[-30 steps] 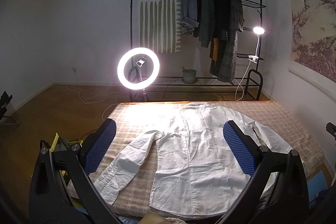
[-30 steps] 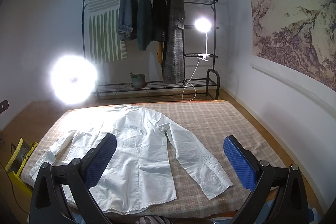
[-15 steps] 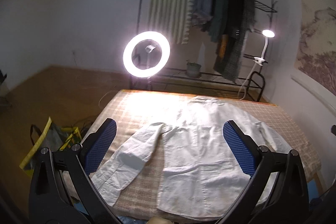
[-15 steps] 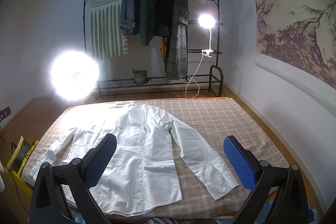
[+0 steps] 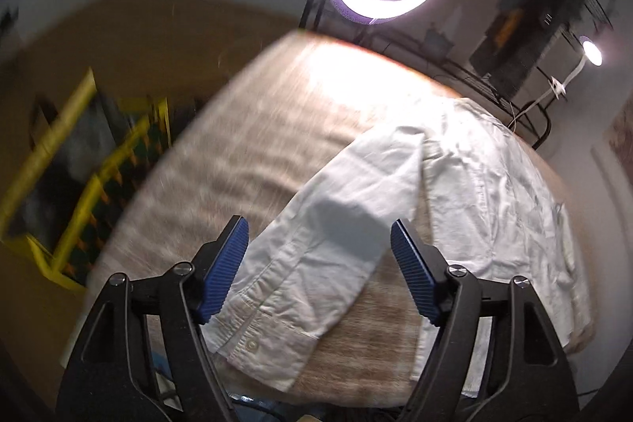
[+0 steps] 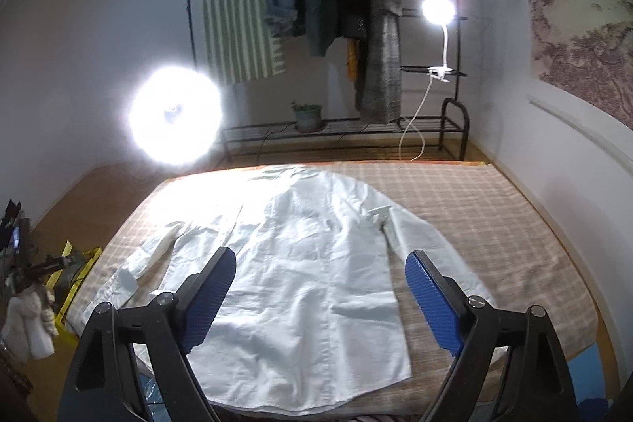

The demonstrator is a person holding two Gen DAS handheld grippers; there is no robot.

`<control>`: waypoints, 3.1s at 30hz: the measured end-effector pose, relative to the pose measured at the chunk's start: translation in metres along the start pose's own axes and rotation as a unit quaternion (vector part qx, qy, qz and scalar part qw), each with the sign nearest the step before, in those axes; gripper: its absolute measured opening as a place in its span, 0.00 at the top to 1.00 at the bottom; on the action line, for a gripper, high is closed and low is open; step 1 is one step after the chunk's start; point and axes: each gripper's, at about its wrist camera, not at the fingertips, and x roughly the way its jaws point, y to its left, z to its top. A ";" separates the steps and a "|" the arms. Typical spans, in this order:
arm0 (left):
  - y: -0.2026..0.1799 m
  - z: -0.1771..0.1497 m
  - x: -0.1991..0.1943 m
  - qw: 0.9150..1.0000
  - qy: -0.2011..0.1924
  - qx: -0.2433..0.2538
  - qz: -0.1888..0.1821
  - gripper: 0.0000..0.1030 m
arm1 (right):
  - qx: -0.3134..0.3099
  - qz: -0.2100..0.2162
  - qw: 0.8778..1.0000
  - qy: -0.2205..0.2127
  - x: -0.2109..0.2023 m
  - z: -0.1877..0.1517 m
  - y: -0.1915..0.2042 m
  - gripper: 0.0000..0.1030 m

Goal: Fold small clothes

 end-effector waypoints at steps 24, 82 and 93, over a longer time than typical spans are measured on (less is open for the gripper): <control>0.047 -0.026 0.086 0.997 0.077 -0.005 -0.018 0.90 | -0.058 0.032 0.997 0.046 0.046 -0.011 0.077 0.14; -0.109 -0.095 0.043 0.976 0.131 0.052 -0.167 0.59 | 0.045 0.347 0.897 0.270 0.214 -0.109 0.149 0.26; -0.115 -0.082 0.087 0.970 0.163 0.034 -0.175 0.96 | 0.037 0.336 0.889 0.309 0.208 -0.134 0.166 0.36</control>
